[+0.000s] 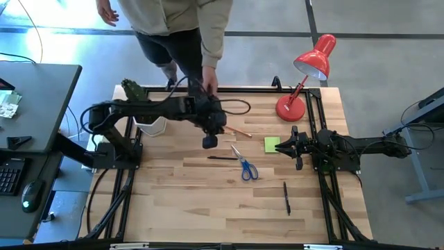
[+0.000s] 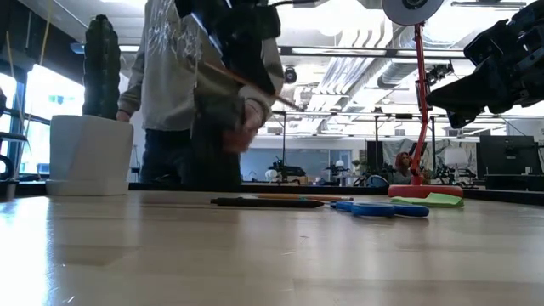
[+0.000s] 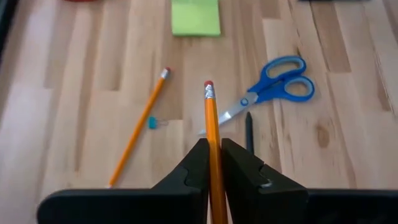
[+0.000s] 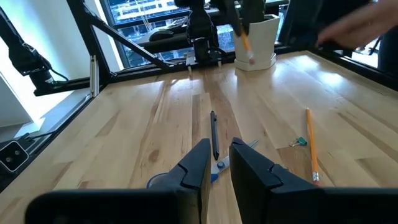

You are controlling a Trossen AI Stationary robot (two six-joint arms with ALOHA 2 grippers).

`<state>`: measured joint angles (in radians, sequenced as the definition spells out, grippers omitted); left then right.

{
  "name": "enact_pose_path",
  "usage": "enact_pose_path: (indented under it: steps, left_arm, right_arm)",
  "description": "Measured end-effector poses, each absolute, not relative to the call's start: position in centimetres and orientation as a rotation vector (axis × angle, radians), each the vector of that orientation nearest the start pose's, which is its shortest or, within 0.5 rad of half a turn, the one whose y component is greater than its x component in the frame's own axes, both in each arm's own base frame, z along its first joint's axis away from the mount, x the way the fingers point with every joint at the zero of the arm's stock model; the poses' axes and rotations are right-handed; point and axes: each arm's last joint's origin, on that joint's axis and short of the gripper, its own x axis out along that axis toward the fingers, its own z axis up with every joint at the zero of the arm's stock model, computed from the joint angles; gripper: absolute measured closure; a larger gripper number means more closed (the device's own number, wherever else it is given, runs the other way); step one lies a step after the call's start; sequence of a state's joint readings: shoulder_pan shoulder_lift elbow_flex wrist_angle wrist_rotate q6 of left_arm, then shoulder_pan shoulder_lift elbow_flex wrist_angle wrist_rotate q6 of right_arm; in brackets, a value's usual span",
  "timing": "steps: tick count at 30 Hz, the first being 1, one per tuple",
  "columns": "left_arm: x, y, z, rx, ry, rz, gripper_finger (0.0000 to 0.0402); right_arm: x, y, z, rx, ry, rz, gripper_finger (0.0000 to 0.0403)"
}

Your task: Pick and place office supplies into organizer

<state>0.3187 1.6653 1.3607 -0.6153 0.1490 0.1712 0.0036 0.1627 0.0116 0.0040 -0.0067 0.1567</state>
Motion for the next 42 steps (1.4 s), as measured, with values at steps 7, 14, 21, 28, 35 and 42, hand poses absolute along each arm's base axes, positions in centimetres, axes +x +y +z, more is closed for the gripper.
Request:
enact_pose_path:
  steps: [7,14,21,28,35,42]
  left_arm:
    - [34.5,8.1,25.6,-0.081,0.887,-0.003,0.0378]
    - [35.3,3.1,25.6,-0.047,0.893,-0.11,0.038]
    - [35.2,-1.2,25.4,-0.061,0.939,-0.108,0.0374]
    - [35.2,-4.4,23.4,-0.064,1.01,-0.068,0.038]
    - [36.5,-6.6,20.3,-0.042,0.997,-0.095,0.0373]
    - [37.6,-7.3,18.5,-0.006,0.962,-0.107,0.0378]
  right_arm:
    - [10.6,0.1,15.5,0.157,0.147,-0.001,0.035]
    - [10.6,0.1,15.5,0.157,0.148,-0.001,0.035]
    - [10.6,0.1,15.5,0.157,0.147,-0.001,0.035]
    - [10.6,0.1,15.5,0.157,0.147,-0.001,0.035]
    - [10.6,0.1,15.5,0.157,0.148,-0.001,0.035]
    - [10.6,0.1,15.4,0.157,0.148,-0.001,0.035]
